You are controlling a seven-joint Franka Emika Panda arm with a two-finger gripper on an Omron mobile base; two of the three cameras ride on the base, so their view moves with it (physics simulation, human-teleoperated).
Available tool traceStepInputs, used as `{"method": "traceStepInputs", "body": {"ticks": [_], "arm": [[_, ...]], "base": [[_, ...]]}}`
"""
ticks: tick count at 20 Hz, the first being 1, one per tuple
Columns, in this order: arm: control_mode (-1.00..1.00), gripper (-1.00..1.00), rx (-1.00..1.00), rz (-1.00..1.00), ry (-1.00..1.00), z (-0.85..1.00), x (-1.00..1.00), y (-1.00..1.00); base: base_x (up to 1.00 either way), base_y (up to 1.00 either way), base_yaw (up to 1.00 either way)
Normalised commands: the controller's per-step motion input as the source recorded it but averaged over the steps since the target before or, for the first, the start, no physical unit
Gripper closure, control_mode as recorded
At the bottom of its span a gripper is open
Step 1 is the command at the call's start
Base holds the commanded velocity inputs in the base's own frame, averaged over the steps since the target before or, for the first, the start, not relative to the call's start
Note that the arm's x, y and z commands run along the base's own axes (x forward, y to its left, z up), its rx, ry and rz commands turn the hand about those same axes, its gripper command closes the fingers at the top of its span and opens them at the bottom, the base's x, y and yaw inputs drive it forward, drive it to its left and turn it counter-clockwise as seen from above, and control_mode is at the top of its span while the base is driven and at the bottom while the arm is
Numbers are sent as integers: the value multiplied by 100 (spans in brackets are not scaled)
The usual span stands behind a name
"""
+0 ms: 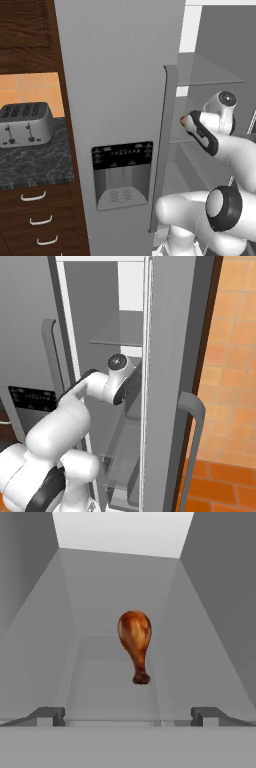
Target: Place one tomato and one chicken drumstick in each tupperware on the nearby counter, to pack two identical lunches.
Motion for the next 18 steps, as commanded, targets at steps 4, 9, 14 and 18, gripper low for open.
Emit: {"method": "traceStepInputs", "body": {"ticks": [4, 9, 14, 18], "arm": [[-100, -100, -1, 0, 0, -18, 45, -7], [-100, -100, -1, 0, 0, -23, 30, -11], [-100, -100, 0, 0, 0, -14, 37, -9], [-100, -100, 0, 0, 0, -12, 43, -17]], "base": [[0, 0, 0], [0, 0, 0], [0, 0, 0], [0, 0, 0]]}}
